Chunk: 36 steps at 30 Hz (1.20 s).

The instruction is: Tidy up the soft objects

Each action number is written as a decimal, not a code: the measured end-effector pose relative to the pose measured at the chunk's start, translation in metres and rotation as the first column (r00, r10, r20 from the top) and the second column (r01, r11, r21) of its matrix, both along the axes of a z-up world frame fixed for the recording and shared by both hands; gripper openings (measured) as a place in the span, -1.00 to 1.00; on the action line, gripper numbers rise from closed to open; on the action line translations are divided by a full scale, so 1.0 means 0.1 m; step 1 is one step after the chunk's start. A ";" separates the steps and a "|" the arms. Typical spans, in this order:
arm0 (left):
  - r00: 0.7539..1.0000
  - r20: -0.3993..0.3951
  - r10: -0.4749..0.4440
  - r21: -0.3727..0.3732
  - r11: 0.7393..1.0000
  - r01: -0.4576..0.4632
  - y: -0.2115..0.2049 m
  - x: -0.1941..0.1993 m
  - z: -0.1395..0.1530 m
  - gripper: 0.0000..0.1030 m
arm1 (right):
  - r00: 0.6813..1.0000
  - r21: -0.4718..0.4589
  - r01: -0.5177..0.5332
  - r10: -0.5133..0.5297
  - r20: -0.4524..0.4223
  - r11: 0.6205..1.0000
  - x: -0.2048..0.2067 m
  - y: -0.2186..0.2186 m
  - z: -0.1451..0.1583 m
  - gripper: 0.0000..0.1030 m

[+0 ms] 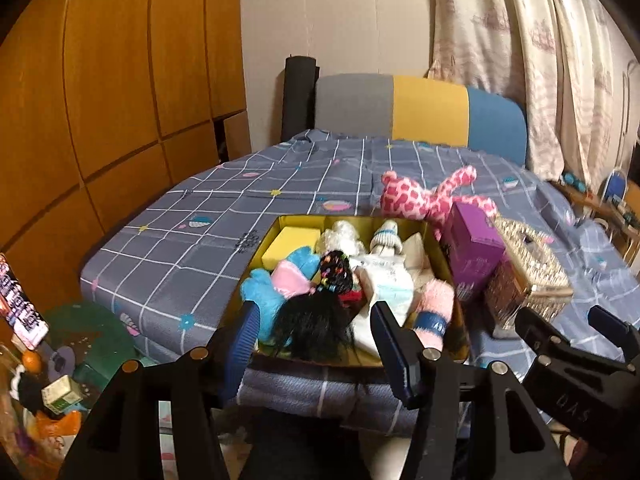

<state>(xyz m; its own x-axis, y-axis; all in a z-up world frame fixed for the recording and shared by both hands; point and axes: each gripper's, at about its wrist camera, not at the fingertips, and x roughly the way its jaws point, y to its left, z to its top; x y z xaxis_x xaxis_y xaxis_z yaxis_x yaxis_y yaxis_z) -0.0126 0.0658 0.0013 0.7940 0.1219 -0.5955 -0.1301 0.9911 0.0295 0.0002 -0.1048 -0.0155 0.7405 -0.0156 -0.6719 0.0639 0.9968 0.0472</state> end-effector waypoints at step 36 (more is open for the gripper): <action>0.995 -0.095 -0.018 -0.028 0.999 0.016 0.03 0.04 -0.17 0.13 | 0.999 -0.045 -0.019 0.018 -0.039 0.999 0.00 0.03 -0.10 0.99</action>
<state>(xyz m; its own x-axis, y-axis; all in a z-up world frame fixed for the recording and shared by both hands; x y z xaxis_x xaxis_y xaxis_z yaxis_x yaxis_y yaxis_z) -0.0086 0.0684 -0.0162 0.7354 0.0914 -0.6714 -0.1110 0.9937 0.0137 -0.0002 -0.1015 -0.0259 0.7147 -0.0329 -0.6987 0.0463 0.9989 0.0003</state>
